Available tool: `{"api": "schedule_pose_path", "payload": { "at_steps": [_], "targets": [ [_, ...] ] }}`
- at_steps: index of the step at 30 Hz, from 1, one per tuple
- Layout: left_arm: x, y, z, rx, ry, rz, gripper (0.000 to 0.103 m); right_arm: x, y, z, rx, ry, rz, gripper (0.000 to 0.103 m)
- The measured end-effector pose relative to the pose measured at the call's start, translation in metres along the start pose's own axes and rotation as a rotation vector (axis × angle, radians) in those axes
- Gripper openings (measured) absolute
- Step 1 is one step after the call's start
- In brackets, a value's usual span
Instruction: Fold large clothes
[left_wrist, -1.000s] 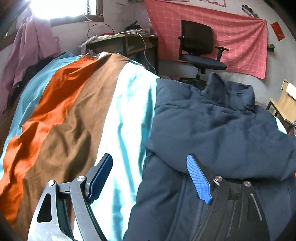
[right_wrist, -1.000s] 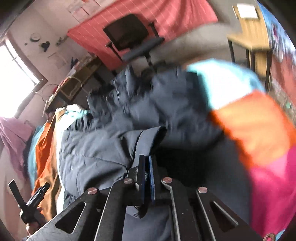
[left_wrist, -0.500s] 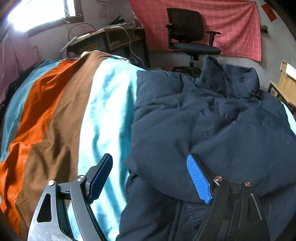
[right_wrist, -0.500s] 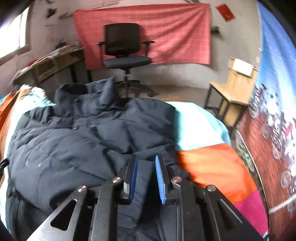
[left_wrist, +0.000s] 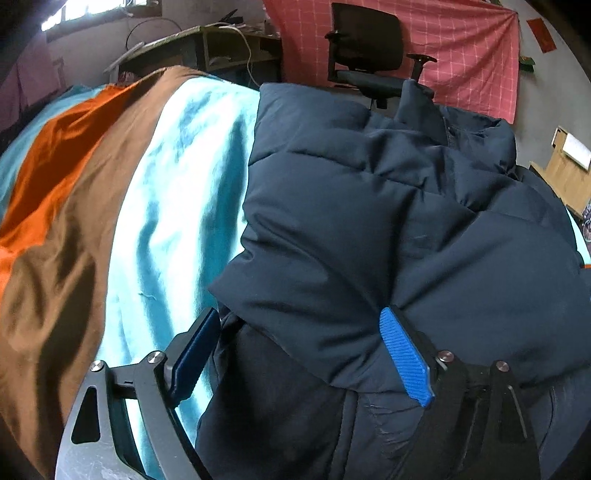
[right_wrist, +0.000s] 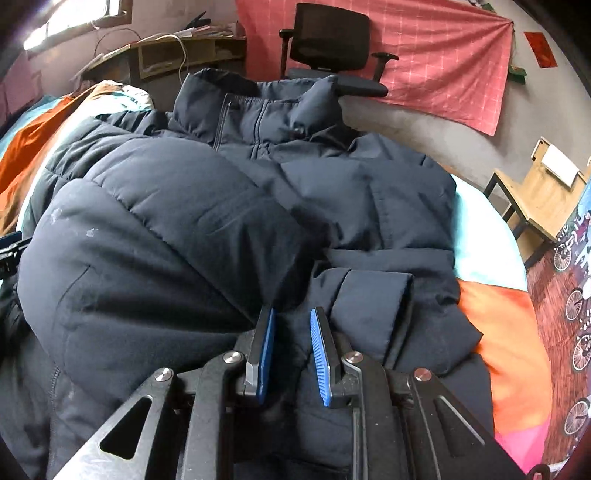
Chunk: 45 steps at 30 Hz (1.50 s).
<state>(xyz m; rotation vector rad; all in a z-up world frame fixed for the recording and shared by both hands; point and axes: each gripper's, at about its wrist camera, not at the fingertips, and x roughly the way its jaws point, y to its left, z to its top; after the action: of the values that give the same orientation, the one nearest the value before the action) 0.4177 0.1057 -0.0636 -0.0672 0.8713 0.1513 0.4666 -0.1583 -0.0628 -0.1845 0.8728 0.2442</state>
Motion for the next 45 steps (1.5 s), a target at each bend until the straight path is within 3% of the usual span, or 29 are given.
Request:
{"api": "schedule_pose_path", "payload": {
  "at_steps": [3,9,12,14,18,27,36,41,45],
  "targets": [
    [0.003,0.002,-0.001,-0.018,0.005,-0.003,0.094,0.009,-0.002,-0.003,0.012,0.001,0.013,0.019],
    [-0.003,0.007,0.000,-0.042,-0.006,-0.017,0.094,0.008,0.008,-0.007,-0.014,-0.027,-0.036,0.019],
    [-0.012,0.015,0.005,-0.085,0.021,-0.020,0.094,-0.006,0.001,-0.007,0.019,-0.051,-0.020,0.020],
    [-0.023,0.016,0.010,-0.103,0.030,-0.020,0.094,-0.019,-0.009,-0.006,0.065,-0.053,0.013,0.026],
    [-0.048,0.011,0.017,-0.103,0.013,-0.046,0.094,-0.047,-0.023,0.001,0.138,-0.080,0.051,0.061],
    [-0.107,-0.018,0.031,-0.049,-0.027,-0.122,0.094,-0.106,-0.027,0.015,0.206,-0.111,0.073,0.083],
    [-0.134,-0.037,0.045,-0.007,-0.035,-0.127,0.094,-0.150,-0.017,0.024,0.211,-0.146,0.101,0.088],
    [-0.135,-0.035,0.071,0.000,0.006,-0.144,0.094,-0.172,-0.004,0.038,0.146,-0.129,0.081,0.088],
    [-0.144,-0.038,0.096,0.054,-0.041,-0.139,0.094,-0.192,0.003,0.055,0.117,-0.085,0.073,0.089]
  ]
}}
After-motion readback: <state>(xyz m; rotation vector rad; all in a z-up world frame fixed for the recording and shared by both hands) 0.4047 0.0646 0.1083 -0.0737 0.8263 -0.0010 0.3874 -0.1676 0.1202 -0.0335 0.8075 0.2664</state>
